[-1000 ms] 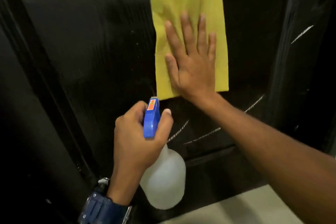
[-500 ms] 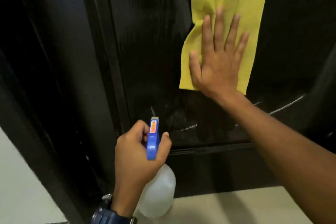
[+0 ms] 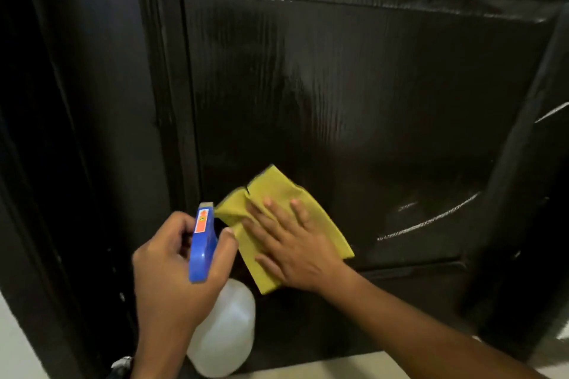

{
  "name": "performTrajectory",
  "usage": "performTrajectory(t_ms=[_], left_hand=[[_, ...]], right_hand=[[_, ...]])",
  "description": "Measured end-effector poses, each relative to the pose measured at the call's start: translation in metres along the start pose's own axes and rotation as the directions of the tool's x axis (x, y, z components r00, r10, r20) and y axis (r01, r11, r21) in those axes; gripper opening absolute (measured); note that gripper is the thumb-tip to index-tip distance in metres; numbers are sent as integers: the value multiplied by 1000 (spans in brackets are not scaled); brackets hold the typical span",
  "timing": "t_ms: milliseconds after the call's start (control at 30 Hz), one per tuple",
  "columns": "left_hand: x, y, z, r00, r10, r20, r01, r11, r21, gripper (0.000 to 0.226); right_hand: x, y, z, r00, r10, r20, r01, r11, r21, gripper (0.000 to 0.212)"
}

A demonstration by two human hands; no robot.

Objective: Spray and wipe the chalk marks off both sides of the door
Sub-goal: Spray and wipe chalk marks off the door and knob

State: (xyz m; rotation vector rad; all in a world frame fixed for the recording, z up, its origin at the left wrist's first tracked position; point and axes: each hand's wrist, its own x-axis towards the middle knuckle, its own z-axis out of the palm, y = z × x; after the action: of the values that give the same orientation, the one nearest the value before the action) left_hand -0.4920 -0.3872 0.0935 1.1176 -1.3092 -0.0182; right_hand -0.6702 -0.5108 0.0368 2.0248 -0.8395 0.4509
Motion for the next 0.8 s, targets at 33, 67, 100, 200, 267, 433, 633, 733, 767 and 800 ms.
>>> performTrajectory(t_ms=[33, 67, 100, 200, 267, 433, 633, 733, 767, 800], left_hand=[[-1, -1, -3, 1000, -10, -7, 9, 1000, -11, 33], [-2, -2, -5, 1000, -18, -21, 17, 1000, -18, 35], [-2, -5, -6, 999, -20, -40, 19, 1000, -12, 36], [0, -12, -11, 997, -9, -76, 11, 999, 34, 36], [3, -16, -14, 996, 10, -89, -6, 999, 48, 34], [5, -26, -16, 989, -1, -150, 4, 1000, 20, 36], [-2, -24, -14, 993, 17, -120, -12, 999, 42, 32], [-4, -17, -12, 994, 9, -106, -5, 999, 35, 32], [-5, -14, -10, 995, 10, -101, -6, 999, 38, 31], [-6, -12, -8, 995, 13, -95, -9, 999, 39, 31]], right_hand=[[22, 7, -18, 996, 71, -58, -70, 997, 27, 77], [53, 14, -39, 971, 191, -144, -183, 981, 67, 80], [86, 21, -59, 922, 329, -203, -312, 943, 114, 81], [151, 33, -99, 794, 569, -213, -535, 821, 199, 81], [154, 31, -93, 788, 559, -260, -528, 829, 183, 78], [81, -26, -18, 970, 170, -176, -158, 984, 79, 74], [-23, -65, 45, 941, -320, 110, 323, 946, -14, 71], [-20, -52, 36, 929, -346, 129, 353, 935, -37, 73], [-20, -46, 33, 921, -368, 127, 376, 925, -49, 71], [-22, -37, 31, 911, -391, 129, 400, 914, -59, 69]])
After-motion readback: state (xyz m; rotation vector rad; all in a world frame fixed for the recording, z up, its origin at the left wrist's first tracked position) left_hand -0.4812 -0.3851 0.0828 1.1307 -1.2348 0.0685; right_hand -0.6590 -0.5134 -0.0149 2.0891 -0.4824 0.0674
